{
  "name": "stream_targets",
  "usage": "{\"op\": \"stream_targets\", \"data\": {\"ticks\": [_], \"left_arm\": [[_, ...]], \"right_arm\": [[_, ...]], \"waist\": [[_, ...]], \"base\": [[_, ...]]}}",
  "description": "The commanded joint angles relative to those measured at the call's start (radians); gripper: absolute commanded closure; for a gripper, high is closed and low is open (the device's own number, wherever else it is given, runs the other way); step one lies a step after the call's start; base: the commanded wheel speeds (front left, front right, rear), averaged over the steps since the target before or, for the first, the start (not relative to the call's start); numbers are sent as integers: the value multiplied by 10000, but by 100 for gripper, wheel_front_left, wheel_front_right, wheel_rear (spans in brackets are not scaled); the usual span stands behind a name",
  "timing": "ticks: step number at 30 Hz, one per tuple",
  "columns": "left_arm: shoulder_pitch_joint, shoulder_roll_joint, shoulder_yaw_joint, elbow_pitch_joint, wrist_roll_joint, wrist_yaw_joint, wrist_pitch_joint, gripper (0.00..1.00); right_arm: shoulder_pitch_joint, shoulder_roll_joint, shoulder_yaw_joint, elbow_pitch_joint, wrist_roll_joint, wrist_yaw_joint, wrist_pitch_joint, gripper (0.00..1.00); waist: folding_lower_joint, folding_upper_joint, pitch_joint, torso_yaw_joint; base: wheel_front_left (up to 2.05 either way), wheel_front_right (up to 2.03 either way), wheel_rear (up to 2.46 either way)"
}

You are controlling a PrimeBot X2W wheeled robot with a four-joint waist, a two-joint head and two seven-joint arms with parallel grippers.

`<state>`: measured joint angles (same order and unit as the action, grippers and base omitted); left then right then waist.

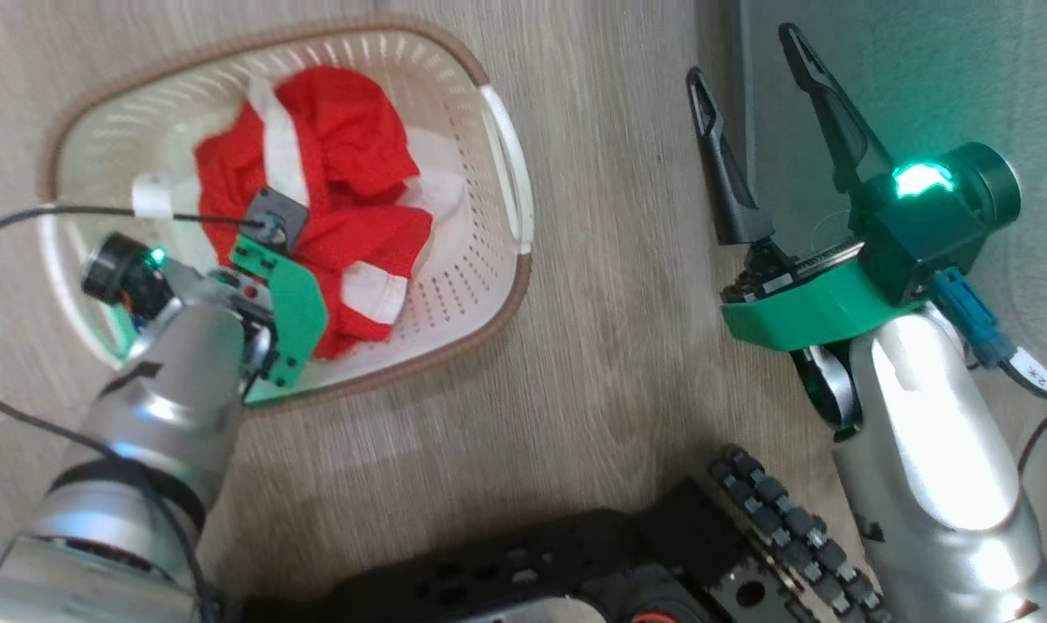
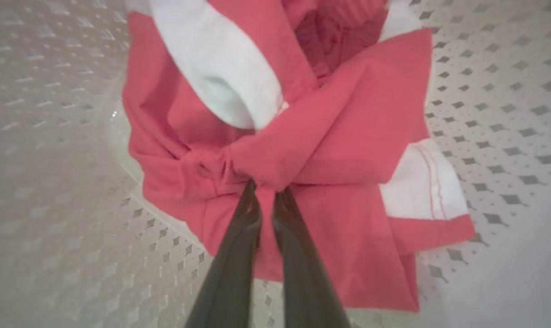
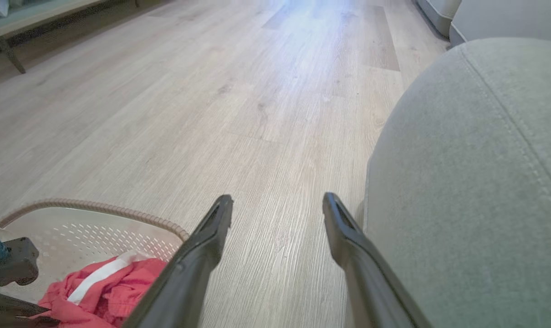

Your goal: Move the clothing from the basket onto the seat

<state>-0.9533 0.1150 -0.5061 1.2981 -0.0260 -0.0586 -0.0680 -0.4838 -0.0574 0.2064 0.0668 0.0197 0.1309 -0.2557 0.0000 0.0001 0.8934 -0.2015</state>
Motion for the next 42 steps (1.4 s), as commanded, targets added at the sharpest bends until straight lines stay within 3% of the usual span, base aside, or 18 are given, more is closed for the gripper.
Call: {"op": "stream_targets", "data": {"ticks": [1, 11, 17, 28, 42], "left_arm": [[438, 65, 229, -74, -123, -19, -159, 100], [1164, -422, 465, -81, -777, 95, -1593, 100], [1584, -513, 525, -496, -1006, 134, -1915, 100], [3047, -106, 1299, -4098, -1232, 655, -1936, 100], [4549, -56, 1971, -7785, -696, 829, -1937, 100]], "right_arm": [[355, 72, 135, -186, -17, -2, -61, 0], [790, 72, -150, 492, -399, -2, -61, 0], [1161, 72, -381, 836, -432, -2, -61, 0], [1817, 72, -417, 1231, -233, -2, -61, 0], [2551, 72, -414, 1453, 59, -2, -61, 0]], "waist": [[0, -1, -635, 221], [0, -1, -2771, 883], [0, -1, -3956, 1232], [0, -1, -5709, 1609], [0, -1, -7194, 1681]], "base": [[0, 0, 0], [0, 0, 0], [0, 0, 0], [0, 0, 0], [0, 0, 0]]}}
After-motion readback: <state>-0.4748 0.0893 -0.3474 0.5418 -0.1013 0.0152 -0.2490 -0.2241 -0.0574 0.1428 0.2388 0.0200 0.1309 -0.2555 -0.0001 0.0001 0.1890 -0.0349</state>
